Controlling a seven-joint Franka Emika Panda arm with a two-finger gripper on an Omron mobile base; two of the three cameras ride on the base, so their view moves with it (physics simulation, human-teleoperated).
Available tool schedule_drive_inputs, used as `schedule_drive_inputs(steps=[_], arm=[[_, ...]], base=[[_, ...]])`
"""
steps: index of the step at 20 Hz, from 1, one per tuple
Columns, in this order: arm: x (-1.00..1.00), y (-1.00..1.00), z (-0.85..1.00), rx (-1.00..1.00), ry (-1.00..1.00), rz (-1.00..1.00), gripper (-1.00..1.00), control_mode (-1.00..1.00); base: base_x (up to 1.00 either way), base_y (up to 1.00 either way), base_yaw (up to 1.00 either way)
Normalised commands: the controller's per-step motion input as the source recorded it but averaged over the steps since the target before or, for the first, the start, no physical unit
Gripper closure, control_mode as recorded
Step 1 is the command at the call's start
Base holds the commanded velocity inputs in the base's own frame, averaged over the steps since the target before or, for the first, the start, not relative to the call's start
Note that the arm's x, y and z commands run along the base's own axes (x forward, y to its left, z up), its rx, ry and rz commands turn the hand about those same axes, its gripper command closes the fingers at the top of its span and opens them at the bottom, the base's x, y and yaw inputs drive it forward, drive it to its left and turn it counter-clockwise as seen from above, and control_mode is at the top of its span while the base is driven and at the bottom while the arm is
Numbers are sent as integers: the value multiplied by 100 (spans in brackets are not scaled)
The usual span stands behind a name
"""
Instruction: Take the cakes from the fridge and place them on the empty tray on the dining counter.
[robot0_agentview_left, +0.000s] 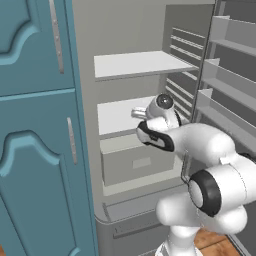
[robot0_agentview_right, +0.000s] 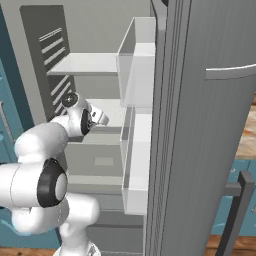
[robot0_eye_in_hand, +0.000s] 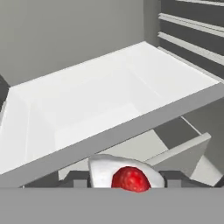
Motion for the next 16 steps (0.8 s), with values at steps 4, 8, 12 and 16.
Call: schedule_drive_inputs(steps=[4, 8, 12, 16], arm=[[-89, 0, 100, 3, 13, 0, 100, -100], [-94, 0, 93, 0, 14, 0, 100, -100], [-100, 0, 44, 0, 17, 0, 100, -100], [-100, 0, 15, 0, 14, 0, 100, -100]], base=[[0, 0, 0], [0, 0, 0], [0, 0, 0], [0, 0, 0]])
